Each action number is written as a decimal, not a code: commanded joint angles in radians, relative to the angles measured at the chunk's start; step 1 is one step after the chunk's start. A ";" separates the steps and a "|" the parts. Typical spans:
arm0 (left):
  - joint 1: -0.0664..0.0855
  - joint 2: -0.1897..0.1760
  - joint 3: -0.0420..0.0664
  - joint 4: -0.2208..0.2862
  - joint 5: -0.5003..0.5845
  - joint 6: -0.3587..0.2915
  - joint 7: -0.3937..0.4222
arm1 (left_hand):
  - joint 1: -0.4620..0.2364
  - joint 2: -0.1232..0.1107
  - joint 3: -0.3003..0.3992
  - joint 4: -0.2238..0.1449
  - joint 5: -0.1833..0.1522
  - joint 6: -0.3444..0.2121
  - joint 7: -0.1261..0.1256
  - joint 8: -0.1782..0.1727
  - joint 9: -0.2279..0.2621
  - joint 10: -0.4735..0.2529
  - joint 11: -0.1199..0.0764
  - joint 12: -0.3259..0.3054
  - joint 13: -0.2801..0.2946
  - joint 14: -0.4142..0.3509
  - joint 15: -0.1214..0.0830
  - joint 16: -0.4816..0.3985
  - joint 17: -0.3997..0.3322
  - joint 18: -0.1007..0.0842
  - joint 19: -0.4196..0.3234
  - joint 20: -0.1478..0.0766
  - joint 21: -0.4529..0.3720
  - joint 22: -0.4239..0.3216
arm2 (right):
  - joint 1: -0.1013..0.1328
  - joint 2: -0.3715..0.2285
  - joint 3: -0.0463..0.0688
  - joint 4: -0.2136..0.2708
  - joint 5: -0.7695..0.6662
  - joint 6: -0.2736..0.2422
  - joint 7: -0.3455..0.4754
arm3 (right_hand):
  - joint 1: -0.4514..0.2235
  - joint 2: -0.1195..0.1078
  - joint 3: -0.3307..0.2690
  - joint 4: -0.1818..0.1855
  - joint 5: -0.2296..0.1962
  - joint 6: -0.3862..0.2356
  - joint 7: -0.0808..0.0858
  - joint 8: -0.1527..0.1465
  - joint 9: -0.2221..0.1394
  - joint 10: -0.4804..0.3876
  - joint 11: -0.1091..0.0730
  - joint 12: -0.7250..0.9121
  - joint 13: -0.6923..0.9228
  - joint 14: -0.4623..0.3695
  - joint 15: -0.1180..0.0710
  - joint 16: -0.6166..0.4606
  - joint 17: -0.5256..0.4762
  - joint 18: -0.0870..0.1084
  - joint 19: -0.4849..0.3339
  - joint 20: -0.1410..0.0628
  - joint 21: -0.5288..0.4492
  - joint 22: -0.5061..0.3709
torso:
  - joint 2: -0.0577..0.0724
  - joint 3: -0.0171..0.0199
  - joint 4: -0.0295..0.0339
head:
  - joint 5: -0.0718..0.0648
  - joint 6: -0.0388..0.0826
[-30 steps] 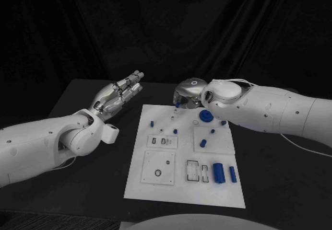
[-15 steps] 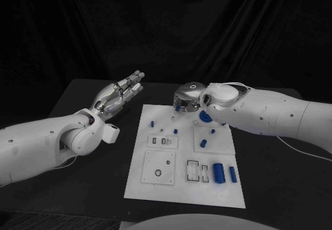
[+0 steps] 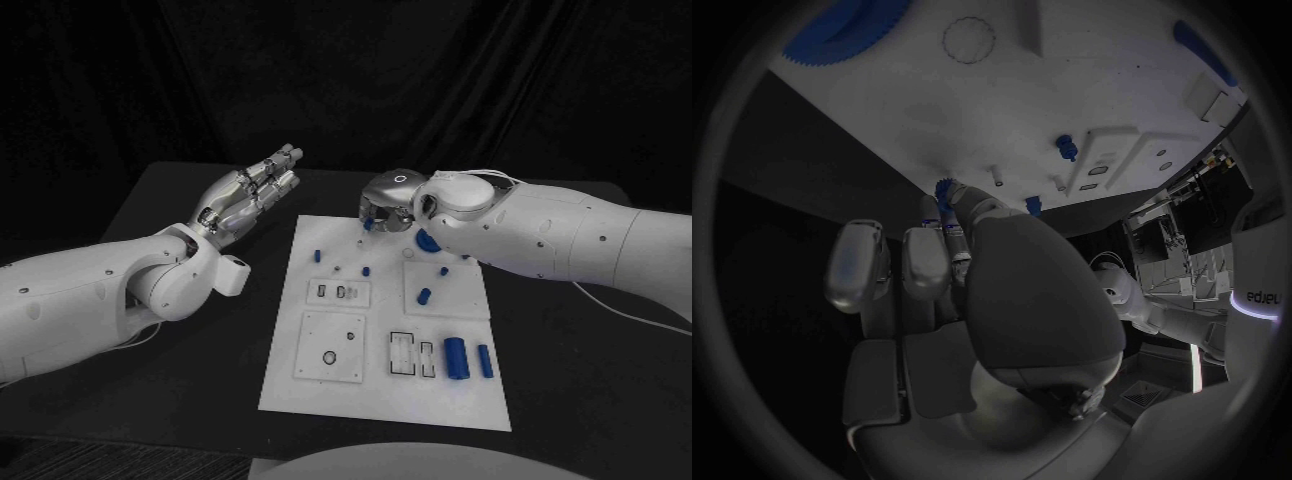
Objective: Assemble the parts on the task board
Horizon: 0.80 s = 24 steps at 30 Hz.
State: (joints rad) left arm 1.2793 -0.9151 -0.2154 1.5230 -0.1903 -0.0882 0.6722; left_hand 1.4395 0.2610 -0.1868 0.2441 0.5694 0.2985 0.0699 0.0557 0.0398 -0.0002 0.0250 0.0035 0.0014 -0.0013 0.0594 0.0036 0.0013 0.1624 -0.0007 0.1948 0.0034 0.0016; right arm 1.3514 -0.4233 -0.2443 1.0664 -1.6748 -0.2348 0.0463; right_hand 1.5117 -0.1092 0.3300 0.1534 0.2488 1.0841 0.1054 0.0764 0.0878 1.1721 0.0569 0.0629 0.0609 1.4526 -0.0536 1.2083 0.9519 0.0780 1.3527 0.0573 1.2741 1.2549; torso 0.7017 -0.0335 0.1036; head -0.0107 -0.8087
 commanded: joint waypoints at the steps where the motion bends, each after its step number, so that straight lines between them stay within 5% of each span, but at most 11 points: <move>1: 0.003 0.003 0.001 0.000 -0.002 0.015 0.008 | 0.009 0.004 0.009 0.000 0.003 0.005 0.000 0.006 0.001 0.000 0.008 -0.003 -0.001 0.001 0.008 -0.004 -0.001 0.019 0.001 0.006 -0.003 -0.002 | -0.005 0.001 -0.001 -0.002 -0.003 0.006 -0.011 | -0.005 -0.005 0.004 0.002 -0.006 -0.007 -0.002 -0.004 -0.001 -0.009 0.000 -0.004 0.000 0.001 0.007 -0.003 -0.002 0.008 0.001 0.005 -0.006 -0.001 | 0.000 -0.0003 -0.0005 | 0.001 -0.003; 24: 0.003 0.007 0.001 -0.010 -0.002 0.012 -0.006 | 0.026 0.011 0.037 -0.021 0.006 0.000 0.003 0.007 0.000 0.000 0.012 -0.003 -0.001 0.001 0.010 -0.004 -0.001 0.018 0.001 0.011 -0.003 -0.002 | -0.005 0.007 -0.001 0.001 -0.003 0.018 -0.012 | -0.040 -0.022 0.003 0.024 -0.060 -0.112 -0.009 -0.016 -0.021 -0.094 0.010 -0.003 0.000 -0.010 0.016 -0.008 -0.006 0.011 -0.009 0.015 -0.024 -0.001 | 0.000 -0.0001 -0.0007 | 0.000 -0.006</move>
State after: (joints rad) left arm 1.2793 -0.9097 -0.2154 1.5117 -0.1904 -0.0849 0.6614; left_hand 1.4558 0.2693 -0.1551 0.2233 0.5694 0.2985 0.0699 0.0556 0.0397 -0.0003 0.0323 0.0035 0.0017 0.0023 0.0629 0.0036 0.0012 0.1624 0.0029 0.1984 0.0034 0.0017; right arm 1.3479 -0.4167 -0.2454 1.0660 -1.6746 -0.2232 0.0466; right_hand 1.4778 -0.1323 0.3324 0.1727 0.1921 0.9762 0.0955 0.0647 0.0676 1.0809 0.0672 0.0629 0.0614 1.4458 -0.0377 1.2031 0.9468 0.0780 1.3472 0.0700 1.2526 1.2541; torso 0.7013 -0.0337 0.1028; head -0.0105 -0.8167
